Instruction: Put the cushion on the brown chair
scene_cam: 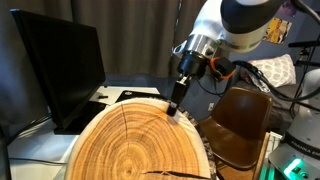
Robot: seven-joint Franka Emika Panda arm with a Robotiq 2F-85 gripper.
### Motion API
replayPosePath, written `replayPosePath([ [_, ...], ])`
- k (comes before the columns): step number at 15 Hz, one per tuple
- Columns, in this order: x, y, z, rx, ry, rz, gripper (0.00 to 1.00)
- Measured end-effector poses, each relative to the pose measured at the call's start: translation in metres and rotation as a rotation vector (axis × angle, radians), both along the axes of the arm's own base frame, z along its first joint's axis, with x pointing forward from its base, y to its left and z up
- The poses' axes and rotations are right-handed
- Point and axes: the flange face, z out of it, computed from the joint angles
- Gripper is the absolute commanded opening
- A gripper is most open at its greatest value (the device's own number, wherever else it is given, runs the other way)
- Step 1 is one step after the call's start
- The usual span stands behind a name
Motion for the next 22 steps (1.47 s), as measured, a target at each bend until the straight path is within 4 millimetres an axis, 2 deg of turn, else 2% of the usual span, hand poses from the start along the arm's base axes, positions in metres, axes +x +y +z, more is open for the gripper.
replayPosePath([
  [2,-0.017,-0.015,0.007,0.033,-0.030,-0.082,0.03],
  [3,-0.026,-0.023,0.009,0.045,-0.047,-0.123,0.10],
  [4,-0.032,-0.027,0.010,0.043,-0.057,-0.125,0.10],
  [8,-0.030,-0.027,0.005,0.036,-0.045,-0.124,0.10],
  [9,-0.029,-0.027,0.004,0.036,-0.041,-0.124,0.03],
  [13,-0.025,-0.031,0.004,0.041,-0.037,-0.139,0.03],
  [16,-0.009,-0.053,0.023,0.095,-0.061,-0.226,0.03],
  [19,0.005,-0.086,0.055,0.181,-0.096,-0.331,0.03],
  [22,0.006,-0.123,0.083,0.273,-0.130,-0.432,0.03],
])
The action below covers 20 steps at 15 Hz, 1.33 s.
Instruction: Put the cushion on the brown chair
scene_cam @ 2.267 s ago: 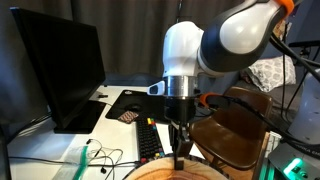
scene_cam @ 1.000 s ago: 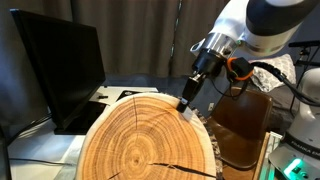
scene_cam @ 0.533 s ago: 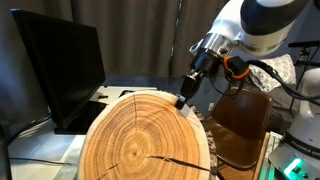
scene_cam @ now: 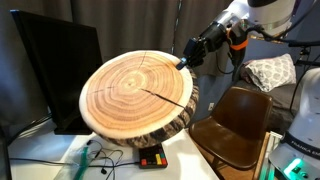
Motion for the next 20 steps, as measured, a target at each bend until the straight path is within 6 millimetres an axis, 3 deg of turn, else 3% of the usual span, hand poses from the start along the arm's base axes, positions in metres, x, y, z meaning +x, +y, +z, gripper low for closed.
replayPosePath([
  [4,-0.007,-0.048,0.021,0.092,-0.059,-0.149,0.03],
  [7,0.000,-0.078,0.030,0.135,-0.088,-0.284,0.03],
  [10,0.008,-0.111,0.027,0.185,-0.084,-0.431,0.03],
  [11,0.010,-0.122,0.024,0.207,-0.075,-0.483,0.10],
  [13,0.015,-0.140,0.013,0.233,-0.058,-0.574,0.10],
  [17,0.019,-0.145,0.003,0.226,-0.037,-0.602,0.10],
  [18,0.019,-0.145,0.003,0.226,-0.037,-0.603,0.03],
  [20,0.019,-0.145,0.003,0.225,-0.037,-0.602,0.03],
])
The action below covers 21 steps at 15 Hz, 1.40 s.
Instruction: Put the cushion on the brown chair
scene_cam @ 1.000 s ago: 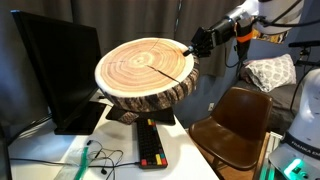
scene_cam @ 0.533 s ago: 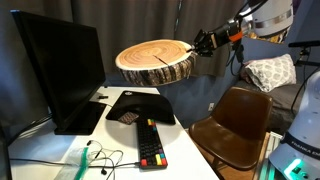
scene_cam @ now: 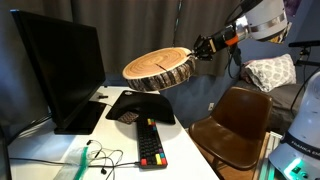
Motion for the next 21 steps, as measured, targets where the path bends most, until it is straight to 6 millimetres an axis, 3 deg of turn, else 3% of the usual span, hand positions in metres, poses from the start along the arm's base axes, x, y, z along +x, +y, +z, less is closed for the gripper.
replayPosePath([
  [3,0.002,-0.017,0.000,0.032,0.009,-0.050,0.03],
  [8,0.002,-0.115,-0.022,0.163,0.071,-0.275,0.03],
  [10,-0.004,-0.153,-0.041,0.224,0.111,-0.373,0.03],
  [13,-0.015,-0.192,-0.074,0.317,0.168,-0.523,0.03],
  [17,-0.039,-0.227,-0.120,0.420,0.219,-0.744,0.03],
  [21,-0.077,-0.253,-0.166,0.481,0.247,-0.988,0.03],
])
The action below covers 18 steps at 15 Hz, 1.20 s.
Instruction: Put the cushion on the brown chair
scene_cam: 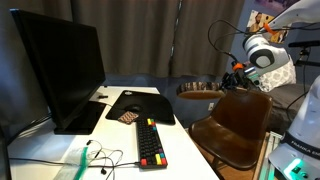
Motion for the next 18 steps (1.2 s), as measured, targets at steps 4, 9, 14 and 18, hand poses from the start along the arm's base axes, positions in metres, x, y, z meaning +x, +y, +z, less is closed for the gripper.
replayPosePath([
  [4,-0.051,-0.025,-0.041,-0.009,0.076,-0.223,0.10],
  [9,-0.067,-0.032,-0.060,-0.015,0.133,-0.283,0.10],
  [14,-0.065,-0.032,-0.060,-0.011,0.128,-0.306,0.03],
  [18,-0.061,-0.040,-0.071,0.003,0.123,-0.418,0.03],
])
